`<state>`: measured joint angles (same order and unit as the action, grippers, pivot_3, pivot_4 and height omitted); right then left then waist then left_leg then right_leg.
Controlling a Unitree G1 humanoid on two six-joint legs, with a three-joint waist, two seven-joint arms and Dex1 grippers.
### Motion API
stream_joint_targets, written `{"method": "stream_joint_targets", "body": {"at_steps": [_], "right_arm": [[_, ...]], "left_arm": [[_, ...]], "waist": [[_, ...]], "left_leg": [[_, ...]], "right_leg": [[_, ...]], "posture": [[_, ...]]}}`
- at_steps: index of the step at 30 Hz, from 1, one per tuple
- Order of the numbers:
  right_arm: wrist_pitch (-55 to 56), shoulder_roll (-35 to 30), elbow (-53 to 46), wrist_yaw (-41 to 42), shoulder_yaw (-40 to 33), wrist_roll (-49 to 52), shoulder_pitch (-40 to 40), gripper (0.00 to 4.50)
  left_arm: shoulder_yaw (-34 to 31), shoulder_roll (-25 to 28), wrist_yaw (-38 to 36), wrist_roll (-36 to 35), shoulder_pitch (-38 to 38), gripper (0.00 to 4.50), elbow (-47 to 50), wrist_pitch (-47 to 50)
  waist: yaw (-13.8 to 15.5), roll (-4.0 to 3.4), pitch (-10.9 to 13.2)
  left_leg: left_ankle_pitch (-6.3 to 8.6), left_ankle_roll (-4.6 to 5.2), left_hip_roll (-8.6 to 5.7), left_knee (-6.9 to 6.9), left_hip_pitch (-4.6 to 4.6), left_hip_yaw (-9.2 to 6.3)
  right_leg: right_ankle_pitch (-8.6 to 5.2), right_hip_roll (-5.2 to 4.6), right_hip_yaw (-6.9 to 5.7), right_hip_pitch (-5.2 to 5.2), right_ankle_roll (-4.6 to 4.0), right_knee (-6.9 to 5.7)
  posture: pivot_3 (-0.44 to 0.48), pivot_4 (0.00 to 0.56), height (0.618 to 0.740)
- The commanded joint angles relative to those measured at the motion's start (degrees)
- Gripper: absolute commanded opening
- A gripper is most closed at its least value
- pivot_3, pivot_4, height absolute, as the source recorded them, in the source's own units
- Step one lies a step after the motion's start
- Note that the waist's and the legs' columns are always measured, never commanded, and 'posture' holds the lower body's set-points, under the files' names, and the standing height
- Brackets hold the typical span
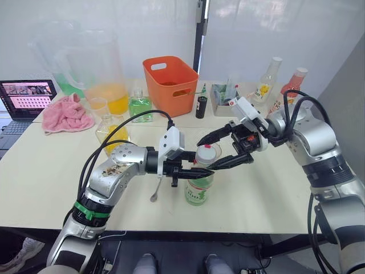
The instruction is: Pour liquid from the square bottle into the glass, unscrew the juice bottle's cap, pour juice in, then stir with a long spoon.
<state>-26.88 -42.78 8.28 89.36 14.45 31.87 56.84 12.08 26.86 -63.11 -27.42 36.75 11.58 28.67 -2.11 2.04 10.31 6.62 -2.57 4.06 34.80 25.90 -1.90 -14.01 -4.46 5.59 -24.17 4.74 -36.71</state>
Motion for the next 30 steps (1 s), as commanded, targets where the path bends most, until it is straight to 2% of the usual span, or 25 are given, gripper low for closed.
{"method": "stream_joint_targets", "body": {"at_steps": [1,5,10,16,22,29,30], "right_arm": [[-2.89,-2.49,-4.86,-2.42,-6.91,2.55,-1.28,4.44],[-9.94,-3.73,-15.17,-11.32,-14.75,7.46,-8.99,4.44],[-17.89,-0.66,-32.15,-27.43,-23.53,15.1,-22.67,4.44],[-23.44,4.38,-44.19,-46.25,-27.03,19.08,-32.24,4.44],[-24.4,5.58,-48.2,-55.77,-26.46,19.37,-33.27,4.44],[-24.75,5.17,-49.13,-59.22,-25.53,21.52,-32.78,4.44],[-24.85,5.03,-49.08,-59.33,-25.38,21.84,-32.55,3.95]], "left_arm": [[-0.3,0.19,1.38,0.84,-0.48,1.49,-0.02,0.15],[0.16,-0.01,0.61,1.23,0.1,1.49,-1.41,-0.51],[1.21,-0.91,-0.57,1.53,1.08,1.49,-3.32,-1.38],[2.49,-2.67,-2.06,2.08,2.38,1.49,-5.97,-3.13],[3.23,-3.98,-3.42,2.45,3.6,1.49,-8.07,-4.31],[3.23,-4.18,-4.03,2.79,3.87,1.49,-8.84,-4.88],[3.2,-4.09,-4.04,2.82,3.8,1.49,-8.76,-4.88]], "waist": [[0.2,0.0,0.0],[0.48,0.0,0.0],[0.97,0.0,0.0],[1.33,0.01,-0.01],[1.5,0.01,-0.01],[1.49,0.01,-0.01],[1.48,0.01,-0.01]], "left_leg": [[0.0,0.0,0.0,0.0,0.0,0.0],[0.0,0.0,0.0,-0.01,0.01,0.0],[0.0,0.0,0.0,0.01,0.0,0.0],[0.0,-0.01,-0.01,0.09,0.01,0.01],[0.0,-0.01,-0.02,0.11,0.05,0.0],[0.0,0.0,-0.02,0.09,0.06,0.0],[0.0,0.0,-0.02,0.08,0.06,0.0]], "right_leg": [[0.01,0.0,0.0,0.0,0.02,0.01],[-0.01,0.0,-0.01,0.01,0.01,0.03],[-0.02,0.0,0.01,0.01,-0.01,0.01],[-0.13,-0.02,0.03,0.06,-0.24,0.08],[-0.13,-0.04,0.02,0.1,-0.25,0.18],[-0.12,-0.04,0.02,0.12,-0.26,0.25],[-0.12,-0.04,0.02,0.12,-0.26,0.27]], "posture": [[0.0,0.15,0.725],[0.0,0.15,0.725],[0.0,0.15,0.725],[0.0,0.15,0.725],[0.0,0.15,0.725],[0.0,0.15,0.725],[0.0,0.15,0.725]]}}
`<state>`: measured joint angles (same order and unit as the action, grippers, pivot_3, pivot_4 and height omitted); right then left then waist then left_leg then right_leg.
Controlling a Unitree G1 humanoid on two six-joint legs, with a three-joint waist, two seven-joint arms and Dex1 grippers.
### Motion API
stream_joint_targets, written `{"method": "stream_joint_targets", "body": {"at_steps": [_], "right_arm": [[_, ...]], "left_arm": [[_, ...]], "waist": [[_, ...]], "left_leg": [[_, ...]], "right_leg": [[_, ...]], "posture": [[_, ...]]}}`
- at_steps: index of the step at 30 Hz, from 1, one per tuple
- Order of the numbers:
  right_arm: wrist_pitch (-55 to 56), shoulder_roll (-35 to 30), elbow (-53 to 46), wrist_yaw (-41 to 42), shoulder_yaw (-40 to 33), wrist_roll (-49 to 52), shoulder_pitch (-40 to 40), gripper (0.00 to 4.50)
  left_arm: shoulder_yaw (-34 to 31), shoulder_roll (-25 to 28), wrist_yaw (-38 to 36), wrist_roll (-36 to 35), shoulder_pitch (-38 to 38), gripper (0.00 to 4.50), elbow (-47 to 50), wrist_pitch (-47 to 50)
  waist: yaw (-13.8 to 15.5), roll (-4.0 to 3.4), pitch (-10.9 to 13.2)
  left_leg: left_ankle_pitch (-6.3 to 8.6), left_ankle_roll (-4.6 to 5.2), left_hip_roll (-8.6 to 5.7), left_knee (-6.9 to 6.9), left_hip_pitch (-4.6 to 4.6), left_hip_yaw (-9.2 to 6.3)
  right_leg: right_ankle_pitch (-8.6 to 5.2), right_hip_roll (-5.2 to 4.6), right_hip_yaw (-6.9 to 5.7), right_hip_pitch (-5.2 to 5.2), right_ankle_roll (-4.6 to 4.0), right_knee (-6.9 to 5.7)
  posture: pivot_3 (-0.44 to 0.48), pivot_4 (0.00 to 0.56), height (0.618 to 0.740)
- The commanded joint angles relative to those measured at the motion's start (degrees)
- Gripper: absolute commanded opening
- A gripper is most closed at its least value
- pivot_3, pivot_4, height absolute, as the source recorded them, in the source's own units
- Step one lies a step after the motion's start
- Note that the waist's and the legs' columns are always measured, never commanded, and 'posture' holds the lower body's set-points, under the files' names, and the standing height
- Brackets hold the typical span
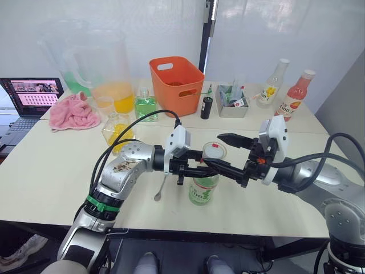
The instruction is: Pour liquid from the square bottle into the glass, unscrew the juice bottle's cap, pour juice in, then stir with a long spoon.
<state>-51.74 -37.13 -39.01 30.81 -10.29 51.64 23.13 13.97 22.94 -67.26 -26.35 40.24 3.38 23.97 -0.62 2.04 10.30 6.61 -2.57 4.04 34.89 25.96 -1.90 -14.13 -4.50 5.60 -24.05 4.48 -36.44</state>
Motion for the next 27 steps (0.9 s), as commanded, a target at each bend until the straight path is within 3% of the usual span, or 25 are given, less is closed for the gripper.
{"method": "stream_joint_targets", "body": {"at_steps": [1,7,14,22,27], "right_arm": [[-0.14,-0.73,-1.72,-0.87,-0.51,2.58,1.36,3.74],[-0.51,-1.82,-0.93,-0.23,0.36,4.93,2.41,1.78],[0.61,-5.67,2.35,8.13,4.5,3.72,5.43,1.72],[15.55,-9.13,21.67,37.13,16.65,-9.74,18.14,1.72],[20.03,-7.17,31.79,48.58,20.8,-13.6,26.5,1.72]], "left_arm": [[1.35,0.04,0.12,1.88,0.16,1.49,-0.26,-0.18],[1.08,0.42,0.65,1.85,-0.39,1.49,0.85,0.29],[0.79,1.36,1.37,1.52,-1.03,1.49,3.02,1.54],[-0.12,3.15,3.11,0.65,-2.8,1.49,7.46,4.31],[-0.39,3.92,4.19,1.01,-3.34,1.49,8.56,4.51]], "waist": [[-0.02,0.0,0.0],[-0.05,0.0,0.0],[-0.17,0.0,0.0],[-0.7,-0.01,0.0],[-0.67,-0.01,0.0]], "left_leg": [[0.0,0.0,0.0,-0.01,0.0,0.0],[0.0,0.0,0.0,-0.04,0.01,0.0],[0.0,0.0,0.01,-0.04,0.07,0.0],[0.0,0.0,0.02,-0.05,0.07,0.01],[0.0,0.0,0.02,-0.05,0.07,0.01]], "right_leg": [[0.01,0.0,0.0,0.0,0.0,0.01],[0.08,0.0,0.0,0.03,0.02,0.17],[0.18,0.0,-0.01,0.02,0.02,0.3],[0.2,0.01,0.0,0.0,0.03,0.33],[0.21,0.03,-0.01,-0.03,0.05,0.28]], "posture": [[0.0,0.15,0.725],[0.0,0.15,0.725],[0.0,0.15,0.725],[0.0,0.15,0.725],[0.0,0.15,0.725]]}}
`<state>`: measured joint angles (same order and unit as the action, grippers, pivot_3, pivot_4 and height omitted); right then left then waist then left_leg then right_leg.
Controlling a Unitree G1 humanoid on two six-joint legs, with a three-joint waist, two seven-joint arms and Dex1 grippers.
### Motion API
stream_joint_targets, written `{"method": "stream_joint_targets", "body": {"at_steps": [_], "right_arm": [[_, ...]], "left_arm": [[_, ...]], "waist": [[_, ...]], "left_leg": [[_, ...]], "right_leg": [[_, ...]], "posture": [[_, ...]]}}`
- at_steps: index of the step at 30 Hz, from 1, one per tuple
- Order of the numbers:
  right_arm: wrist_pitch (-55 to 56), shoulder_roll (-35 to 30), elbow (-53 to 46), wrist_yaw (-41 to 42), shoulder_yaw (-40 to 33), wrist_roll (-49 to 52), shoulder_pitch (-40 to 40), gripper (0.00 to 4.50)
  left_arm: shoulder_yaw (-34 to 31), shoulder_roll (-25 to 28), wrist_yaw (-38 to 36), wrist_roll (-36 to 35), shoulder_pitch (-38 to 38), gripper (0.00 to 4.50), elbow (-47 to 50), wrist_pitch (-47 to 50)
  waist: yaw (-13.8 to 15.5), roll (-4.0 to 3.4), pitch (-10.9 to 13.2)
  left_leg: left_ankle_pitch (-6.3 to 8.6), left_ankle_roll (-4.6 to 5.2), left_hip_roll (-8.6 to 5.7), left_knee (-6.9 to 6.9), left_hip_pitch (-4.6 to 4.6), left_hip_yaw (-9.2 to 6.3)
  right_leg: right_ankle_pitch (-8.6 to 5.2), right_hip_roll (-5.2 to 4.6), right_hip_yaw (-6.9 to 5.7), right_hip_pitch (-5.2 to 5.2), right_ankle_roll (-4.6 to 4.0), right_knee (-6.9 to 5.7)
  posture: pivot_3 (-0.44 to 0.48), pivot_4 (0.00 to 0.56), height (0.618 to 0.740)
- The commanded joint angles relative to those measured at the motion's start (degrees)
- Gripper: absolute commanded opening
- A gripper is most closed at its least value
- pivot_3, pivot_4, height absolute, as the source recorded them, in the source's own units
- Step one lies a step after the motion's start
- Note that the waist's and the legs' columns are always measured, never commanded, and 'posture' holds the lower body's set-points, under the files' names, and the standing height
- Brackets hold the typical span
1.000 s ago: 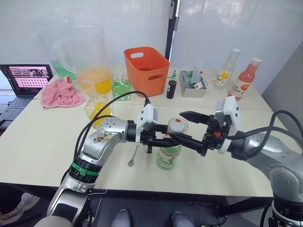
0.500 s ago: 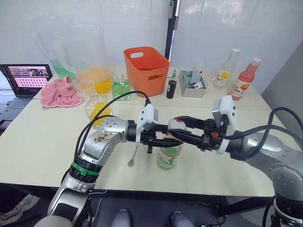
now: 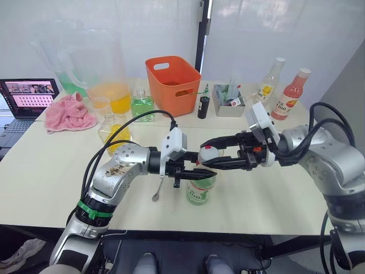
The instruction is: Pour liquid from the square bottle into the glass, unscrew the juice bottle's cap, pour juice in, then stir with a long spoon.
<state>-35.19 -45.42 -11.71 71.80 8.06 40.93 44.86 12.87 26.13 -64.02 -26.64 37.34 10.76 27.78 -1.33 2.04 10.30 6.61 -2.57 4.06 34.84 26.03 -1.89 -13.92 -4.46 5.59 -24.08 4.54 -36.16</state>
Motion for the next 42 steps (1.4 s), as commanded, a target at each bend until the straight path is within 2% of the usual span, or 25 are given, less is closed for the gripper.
{"method": "stream_joint_targets", "body": {"at_steps": [1,3,4,9,10,13,17,24,31,38,41,42], "right_arm": [[4.12,1.56,6.05,9.35,2.93,-3.41,6.23,1.72],[4.91,2.29,8.87,12.12,3.3,-4.53,8.48,1.72],[4.8,2.5,9.89,13.18,3.26,-4.85,9.3,2.74],[2.11,2.56,9.43,13.73,0.82,-3.81,10.09,4.4],[0.41,2.8,7.63,11.78,-0.95,-2.05,9.41,4.46],[-5.35,4.0,1.36,4.77,-6.02,3.74,7.11,4.46],[-11.86,5.19,-10.15,-9.22,-11.91,8.42,-1.18,4.46],[-16.43,9.77,-25.57,-34.92,-18.7,8.86,-13.77,4.46],[-20.88,6.89,-33.36,-44.45,-22.04,14.67,-19.5,4.46],[-21.63,4.8,-34.74,-49.92,-22.13,18.83,-21.19,4.46],[-21.1,4.66,-34.29,-51.01,-21.74,19.75,-21.27,3.67],[-20.86,4.64,-34.15,-51.15,-21.6,20.07,-21.23,3.26]], "left_arm": [[0.62,0.73,1.24,1.28,-0.38,1.49,1.28,0.8],[0.52,0.74,1.66,1.0,-0.43,1.49,1.64,1.18],[0.54,0.77,1.75,0.92,-0.55,1.49,1.84,1.29],[0.5,0.97,1.72,0.68,-0.6,1.49,1.87,1.58],[0.56,0.94,1.67,0.67,-0.54,1.49,1.7,1.53],[0.76,0.8,1.45,0.58,-0.32,1.49,1.25,1.42],[1.14,0.18,1.09,0.66,0.22,1.49,0.03,0.87],[2.08,-1.38,-0.86,0.63,1.51,1.49,-2.91,-0.72],[3.08,-2.75,-3.01,1.18,2.65,1.49,-5.68,-2.59],[3.44,-3.62,-4.24,1.8,3.47,1.49,-7.58,-3.9],[3.39,-3.79,-4.47,2.02,3.56,1.49,-7.94,-4.17],[3.35,-3.79,-4.51,2.05,3.53,1.49,-7.95,-4.17]], "waist": [[-0.12,0.0,0.0],[-0.13,0.0,0.0],[-0.13,0.0,0.0],[0.03,0.0,0.01],[0.11,-0.01,0.01],[0.17,-0.01,0.01],[0.47,0.0,0.0],[0.54,-0.01,0.0],[0.77,-0.01,-0.01],[0.74,-0.01,-0.01],[0.77,-0.01,-0.01],[0.77,-0.01,-0.01]], "left_leg": [[0.0,0.0,0.0,-0.02,0.0,0.0],[0.0,0.0,0.0,-0.02,0.02,0.0],[0.0,0.0,0.0,-0.02,0.02,0.0],[0.0,0.0,0.0,-0.03,0.05,0.0],[0.0,0.0,0.0,-0.04,0.06,0.0],[0.0,0.0,0.0,-0.07,0.09,0.0],[0.0,0.0,0.0,-0.09,0.08,-0.05],[0.0,0.0,0.0,-0.03,0.1,-0.04],[0.0,0.0,-0.01,-0.01,0.11,-0.04],[0.0,0.0,-0.01,-0.01,0.11,-0.04],[0.0,0.0,-0.01,-0.01,0.11,-0.04],[0.0,0.01,-0.01,0.0,0.11,-0.04]], "right_leg": [[0.0,0.0,0.0,0.01,0.01,0.01],[0.02,0.01,0.0,-0.04,0.03,-0.01],[0.02,0.01,0.0,-0.04,0.04,-0.03],[0.07,0.01,0.0,-0.07,0.13,-0.03],[0.07,0.01,0.0,-0.07,0.13,-0.04],[0.11,0.01,-0.01,-0.1,0.19,-0.04],[0.18,0.01,-0.05,-0.07,0.31,-0.04],[0.06,0.0,-0.03,-0.08,0.12,-0.01],[0.01,-0.01,-0.02,0.0,0.0,0.06],[0.0,-0.02,-0.02,0.02,-0.01,0.09],[0.0,-0.02,-0.02,0.03,-0.01,0.09],[0.0,-0.02,-0.02,0.03,-0.01,0.09]], "posture": [[0.0,0.15,0.725],[0.0,0.15,0.725],[0.0,0.15,0.725],[0.0,0.15,0.725],[0.0,0.15,0.725],[0.0,0.15,0.725],[0.0,0.15,0.725],[0.0,0.15,0.725],[0.0,0.15,0.725],[0.0,0.15,0.725],[0.0,0.15,0.725],[0.0,0.15,0.725]]}}
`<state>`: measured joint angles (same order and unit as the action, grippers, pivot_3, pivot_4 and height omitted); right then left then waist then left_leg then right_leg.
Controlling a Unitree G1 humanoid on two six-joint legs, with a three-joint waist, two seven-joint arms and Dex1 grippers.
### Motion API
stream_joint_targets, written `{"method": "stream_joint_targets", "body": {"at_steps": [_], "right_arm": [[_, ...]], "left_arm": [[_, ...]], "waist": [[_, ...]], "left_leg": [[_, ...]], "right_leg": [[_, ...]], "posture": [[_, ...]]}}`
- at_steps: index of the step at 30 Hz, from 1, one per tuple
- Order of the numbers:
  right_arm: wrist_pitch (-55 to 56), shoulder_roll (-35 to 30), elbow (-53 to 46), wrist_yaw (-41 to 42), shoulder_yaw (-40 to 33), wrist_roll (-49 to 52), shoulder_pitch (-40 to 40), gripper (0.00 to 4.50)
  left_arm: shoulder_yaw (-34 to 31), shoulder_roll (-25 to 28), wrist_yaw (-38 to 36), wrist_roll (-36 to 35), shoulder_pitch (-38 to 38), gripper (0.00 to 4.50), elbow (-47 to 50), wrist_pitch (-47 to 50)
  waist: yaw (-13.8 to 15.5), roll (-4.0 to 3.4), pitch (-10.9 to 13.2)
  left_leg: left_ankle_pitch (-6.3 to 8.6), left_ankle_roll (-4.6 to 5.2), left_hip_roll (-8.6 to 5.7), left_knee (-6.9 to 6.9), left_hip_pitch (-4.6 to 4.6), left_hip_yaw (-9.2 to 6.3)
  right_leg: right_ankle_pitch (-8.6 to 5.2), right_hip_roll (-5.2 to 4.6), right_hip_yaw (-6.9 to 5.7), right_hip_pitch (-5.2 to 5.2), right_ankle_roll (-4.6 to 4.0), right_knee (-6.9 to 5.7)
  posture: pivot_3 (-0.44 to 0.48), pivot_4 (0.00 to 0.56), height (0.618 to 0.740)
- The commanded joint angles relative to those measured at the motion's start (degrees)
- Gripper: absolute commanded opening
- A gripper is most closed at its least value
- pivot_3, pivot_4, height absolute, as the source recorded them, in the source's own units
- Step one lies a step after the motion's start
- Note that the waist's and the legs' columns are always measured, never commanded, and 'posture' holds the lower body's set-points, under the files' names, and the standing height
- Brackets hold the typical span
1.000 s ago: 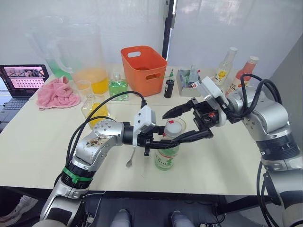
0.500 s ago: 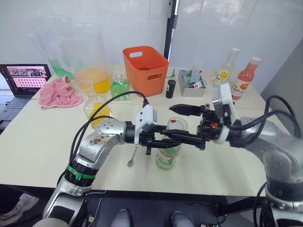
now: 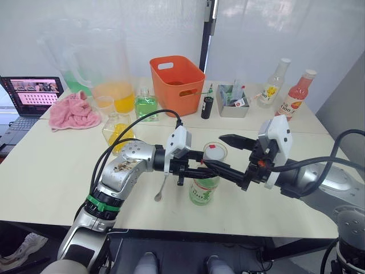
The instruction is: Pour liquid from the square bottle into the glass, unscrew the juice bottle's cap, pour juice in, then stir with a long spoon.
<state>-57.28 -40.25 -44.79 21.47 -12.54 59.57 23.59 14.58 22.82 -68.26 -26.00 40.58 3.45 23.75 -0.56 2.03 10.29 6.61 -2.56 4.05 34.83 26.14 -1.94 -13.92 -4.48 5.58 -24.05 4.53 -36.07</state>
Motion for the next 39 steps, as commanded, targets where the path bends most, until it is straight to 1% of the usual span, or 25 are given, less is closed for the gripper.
{"method": "stream_joint_targets", "body": {"at_steps": [1,2,3,5,9,11,14,20,24,27,31,32,34,37,39], "right_arm": [[1.44,-0.58,-0.92,-0.84,-0.9,1.74,0.07,2.98],[1.56,-0.67,-0.78,-0.75,-0.77,2.0,0.07,2.63],[1.59,-0.88,-0.67,-0.64,-0.64,2.21,0.07,2.17],[1.65,-1.49,-0.25,-0.14,-0.33,2.33,0.18,1.7],[3.26,-3.31,1.12,2.94,0.85,0.7,0.71,1.68],[5.02,-5.13,2.92,7.31,2.47,-1.77,1.25,1.68],[10.22,-7.6,7.71,16.91,6.34,-6.62,3.36,1.68],[22.79,-9.12,23.24,39.61,15.98,-16.77,13.11,1.68],[27.5,-8.49,33.7,53.35,20.99,-20.75,21.39,1.68],[28.94,-6.88,40.53,59.94,23.37,-22.77,27.04,1.68],[30.21,-4.43,47.94,64.98,25.0,-25.85,32.49,1.68],[30.04,-4.24,49.47,66.04,25.2,-26.4,33.61,2.7],[30.09,-3.97,51.21,67.49,25.11,-27.31,34.72,3.34],[29.06,-4.35,50.89,67.5,23.3,-27.26,34.84,4.39],[27.71,-4.68,49.27,65.76,21.2,-26.22,33.93,4.46]], "left_arm": [[1.56,-0.43,-0.26,1.43,0.19,1.49,-0.53,-0.09],[1.47,-0.37,-0.14,1.46,0.07,1.49,-0.39,0.02],[1.41,-0.31,-0.03,1.5,-0.05,1.49,-0.25,0.11],[1.3,-0.16,0.17,1.57,-0.29,1.49,0.04,0.18],[1.01,0.29,0.54,1.67,-0.79,1.49,0.6,0.3],[0.95,0.7,0.66,1.98,-1.15,1.49,0.76,0.12],[0.53,1.23,1.16,2.06,-1.49,1.49,1.24,0.22],[-0.25,1.97,2.93,1.94,-2.31,1.49,3.04,1.08],[-0.68,2.89,3.65,1.5,-3.1,1.49,4.75,2.12],[-0.72,3.24,4.02,1.35,-3.44,1.49,5.58,2.61],[-0.73,3.46,4.59,1.05,-3.5,1.49,6.39,3.33],[-0.77,3.49,4.71,0.98,-3.46,1.49,6.46,3.55],[-0.78,3.55,4.9,0.83,-3.4,1.49,6.52,3.93],[-0.59,3.67,4.96,0.79,-3.44,1.49,6.36,3.96],[-0.42,3.69,4.89,0.77,-3.4,1.49,6.34,4.01]], "waist": [[-0.01,0.0,0.0],[-0.01,0.0,0.0],[-0.01,0.0,0.0],[0.0,0.0,0.0],[-0.01,0.0,0.0],[-0.07,0.0,-0.01],[-0.13,0.0,-0.02],[-0.47,0.0,-0.02],[-0.54,-0.01,-0.02],[-0.55,-0.01,-0.02],[-0.62,-0.01,-0.02],[-0.62,-0.01,-0.02],[-0.57,-0.01,-0.02],[-0.5,-0.01,-0.02],[-0.46,-0.01,-0.02]], "left_leg": [[0.0,0.0,0.0,0.0,0.0,0.0],[0.0,0.0,0.0,0.0,0.0,0.0],[0.0,0.0,0.0,0.0,0.0,0.0],[0.0,0.0,0.0,0.0,0.0,0.0],[0.0,0.0,0.0,0.0,0.0,0.0],[0.0,0.0,0.0,0.01,0.0,0.0],[0.0,0.0,0.0,0.02,-0.02,0.0],[0.0,0.0,0.0,0.05,-0.06,0.01],[0.0,0.0,0.0,0.06,-0.06,0.01],[0.0,0.0,0.0,0.06,-0.06,0.01],[0.0,0.0,0.0,0.04,-0.06,0.01],[0.0,0.0,0.0,0.05,-0.06,0.01],[0.0,-0.01,0.01,0.04,-0.06,0.01],[0.0,-0.01,0.0,0.02,-0.05,0.01],[0.0,-0.01,0.0,0.01,-0.04,0.01]], "right_leg": [[0.0,0.0,0.0,0.0,0.0,0.0],[0.0,0.0,0.0,0.0,0.0,0.0],[0.0,0.0,0.0,0.0,0.0,0.0],[0.0,0.0,0.0,0.01,0.0,0.0],[0.0,0.0,0.0,0.01,0.0,0.01],[0.0,0.0,0.0,0.01,0.0,0.01],[0.0,0.0,0.0,0.02,0.0,0.01],[0.03,0.01,0.0,0.03,0.01,-0.01],[0.05,0.02,0.01,0.01,0.03,-0.02],[0.05,0.03,0.0,-0.01,0.03,-0.06],[0.05,0.03,0.0,-0.03,0.05,-0.1],[0.09,0.03,0.0,-0.05,0.1,-0.11],[0.09,0.03,0.0,-0.07,0.11,-0.15],[0.09,0.03,-0.01,-0.06,0.13,-0.14],[0.18,0.03,-0.01,-0.09,0.27,-0.14]], "posture": [[0.0,0.15,0.725],[0.0,0.15,0.725],[0.0,0.15,0.725],[0.0,0.15,0.725],[0.0,0.15,0.725],[0.0,0.15,0.725],[0.0,0.15,0.725],[0.0,0.15,0.725],[0.0,0.15,0.725],[0.0,0.15,0.725],[0.0,0.15,0.725],[0.0,0.15,0.725],[0.0,0.15,0.725],[0.0,0.15,0.725],[0.0,0.15,0.725]]}}
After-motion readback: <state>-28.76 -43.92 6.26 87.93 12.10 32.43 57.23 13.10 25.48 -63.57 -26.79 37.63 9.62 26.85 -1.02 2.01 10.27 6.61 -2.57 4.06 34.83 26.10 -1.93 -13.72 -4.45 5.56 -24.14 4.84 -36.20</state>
